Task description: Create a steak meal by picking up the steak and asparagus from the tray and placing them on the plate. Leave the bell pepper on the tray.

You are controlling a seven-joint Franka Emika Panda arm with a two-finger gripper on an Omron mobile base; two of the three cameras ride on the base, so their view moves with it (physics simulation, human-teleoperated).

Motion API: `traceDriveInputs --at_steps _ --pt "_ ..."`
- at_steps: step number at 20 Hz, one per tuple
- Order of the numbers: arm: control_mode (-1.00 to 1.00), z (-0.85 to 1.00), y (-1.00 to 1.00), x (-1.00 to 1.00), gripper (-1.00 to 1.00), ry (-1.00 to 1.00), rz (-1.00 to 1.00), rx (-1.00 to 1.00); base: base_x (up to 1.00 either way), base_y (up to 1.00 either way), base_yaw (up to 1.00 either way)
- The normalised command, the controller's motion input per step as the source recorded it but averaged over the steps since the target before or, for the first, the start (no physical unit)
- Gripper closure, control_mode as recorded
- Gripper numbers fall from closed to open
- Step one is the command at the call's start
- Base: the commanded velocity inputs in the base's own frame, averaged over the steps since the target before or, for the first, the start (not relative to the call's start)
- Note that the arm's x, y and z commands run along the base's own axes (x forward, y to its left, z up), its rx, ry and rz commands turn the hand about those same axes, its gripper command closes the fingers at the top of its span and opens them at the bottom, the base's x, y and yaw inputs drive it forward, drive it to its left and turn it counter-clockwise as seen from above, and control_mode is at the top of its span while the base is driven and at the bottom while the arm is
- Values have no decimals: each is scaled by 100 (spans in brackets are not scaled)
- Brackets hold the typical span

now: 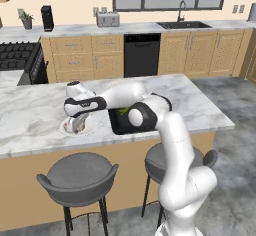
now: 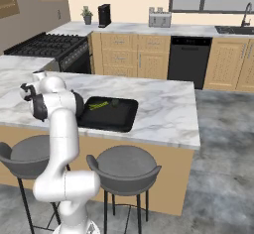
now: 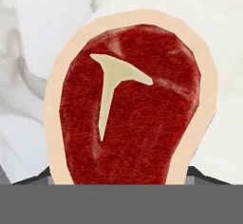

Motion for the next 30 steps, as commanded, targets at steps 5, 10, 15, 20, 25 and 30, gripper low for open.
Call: traceDriveInputs --at_steps 5,10,15,20,25,30 --pt "-100 -26 0 37 -100 0 0 0 0 0 0" --pt "-100 -7 -3 -12 -100 -2 0 0 0 0 0" --pt "-100 0 -34 -55 -100 -7 0 0 0 0 0" --pt "-100 4 -53 -57 -100 -8 -1 0 0 0 0" --pt "-100 46 -48 -49 -100 -22 -2 2 0 0 0" --pt "-100 70 -31 -30 -100 -15 -5 0 0 0 0"
